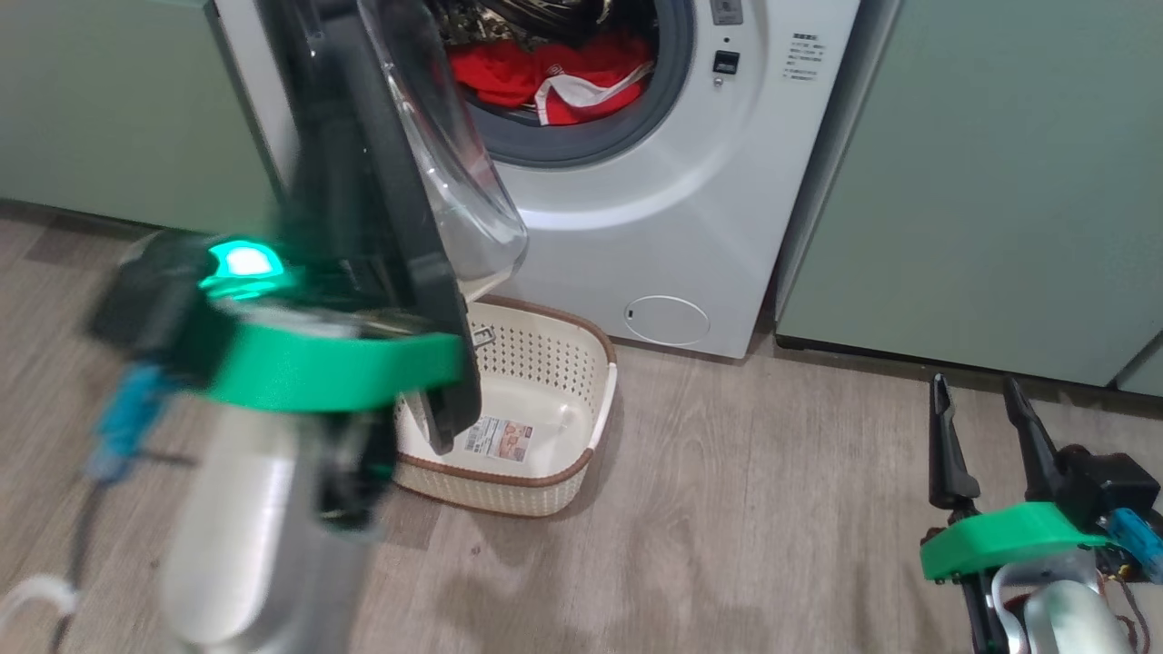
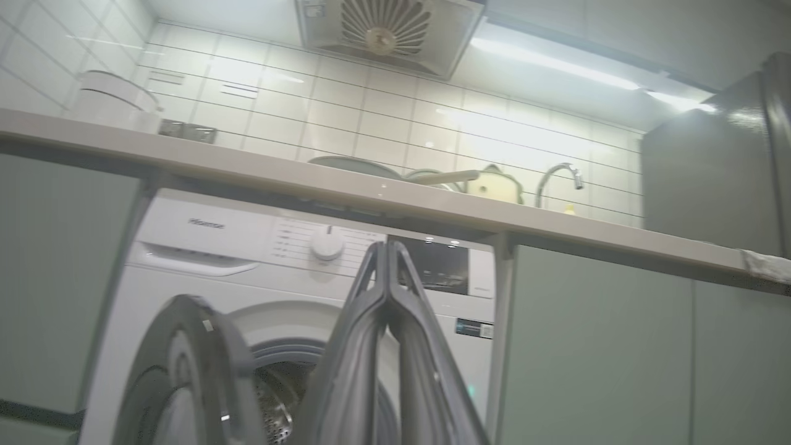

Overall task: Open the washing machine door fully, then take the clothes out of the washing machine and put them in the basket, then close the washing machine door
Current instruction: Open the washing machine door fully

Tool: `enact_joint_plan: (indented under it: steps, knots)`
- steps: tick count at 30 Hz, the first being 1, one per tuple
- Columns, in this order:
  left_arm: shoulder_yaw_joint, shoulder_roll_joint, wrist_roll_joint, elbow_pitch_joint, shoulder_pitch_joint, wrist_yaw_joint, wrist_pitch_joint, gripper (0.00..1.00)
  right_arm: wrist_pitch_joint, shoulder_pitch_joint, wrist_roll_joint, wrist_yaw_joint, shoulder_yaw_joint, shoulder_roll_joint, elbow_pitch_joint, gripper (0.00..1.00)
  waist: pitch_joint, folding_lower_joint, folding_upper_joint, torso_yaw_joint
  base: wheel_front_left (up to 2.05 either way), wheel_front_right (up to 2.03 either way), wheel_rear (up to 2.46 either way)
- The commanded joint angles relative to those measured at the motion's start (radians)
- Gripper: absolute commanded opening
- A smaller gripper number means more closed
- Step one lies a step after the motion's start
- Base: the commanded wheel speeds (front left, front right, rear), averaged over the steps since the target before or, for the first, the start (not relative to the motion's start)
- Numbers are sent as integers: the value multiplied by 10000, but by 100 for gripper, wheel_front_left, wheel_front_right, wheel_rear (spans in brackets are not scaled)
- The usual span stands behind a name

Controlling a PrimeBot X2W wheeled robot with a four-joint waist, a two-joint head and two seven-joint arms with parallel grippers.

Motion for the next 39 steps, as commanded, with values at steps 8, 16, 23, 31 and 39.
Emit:
enact_joint_plan:
  steps: [8,16,23,31,39]
  knots:
    - [-2708,131,542,678,-623,219,267,0,-91,-237,-87,73,150,44,-288,100,101,0,0,-370,0,0,0]
    - [-4658,131,1023,2912,150,333,-132,0,-91,-231,-145,73,-13,53,-300,100,284,0,0,-724,0,0,0]
    - [-4971,131,458,4700,380,413,-336,0,-91,-220,-138,73,-160,57,-317,100,435,0,0,-740,0,0,0]
    - [-3837,131,426,5175,29,1143,-353,0,-91,-282,-99,73,-36,64,-271,100,493,0,0,-782,0,0,0]
    - [-2298,131,598,5549,185,1433,-355,0,-91,-166,53,73,-27,69,-200,100,461,0,0,-579,0,0,0]
